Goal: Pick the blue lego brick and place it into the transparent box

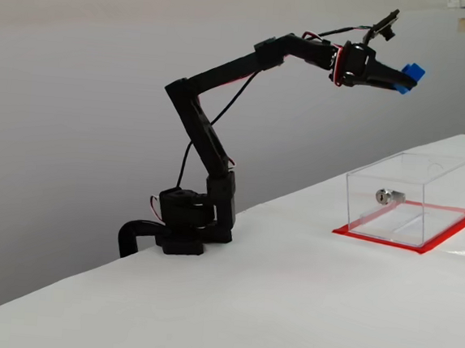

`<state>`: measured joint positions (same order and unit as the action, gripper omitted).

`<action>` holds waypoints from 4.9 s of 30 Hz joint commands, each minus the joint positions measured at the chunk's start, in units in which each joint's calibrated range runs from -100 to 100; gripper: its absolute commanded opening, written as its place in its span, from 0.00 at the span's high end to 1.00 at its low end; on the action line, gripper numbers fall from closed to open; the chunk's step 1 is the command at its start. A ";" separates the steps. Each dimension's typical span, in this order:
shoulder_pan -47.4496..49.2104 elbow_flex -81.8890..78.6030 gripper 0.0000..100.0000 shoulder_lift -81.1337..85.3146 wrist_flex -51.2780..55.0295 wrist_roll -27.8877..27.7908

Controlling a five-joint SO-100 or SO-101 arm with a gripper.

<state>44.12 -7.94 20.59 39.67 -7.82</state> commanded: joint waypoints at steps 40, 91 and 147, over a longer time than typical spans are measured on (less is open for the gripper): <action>7.60 1.16 0.87 -10.03 -0.51 0.09; 7.37 0.53 0.80 -9.43 -0.42 2.54; -48.30 -35.55 0.98 40.04 -0.68 3.17</action>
<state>-1.92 -40.86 57.80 39.59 -4.79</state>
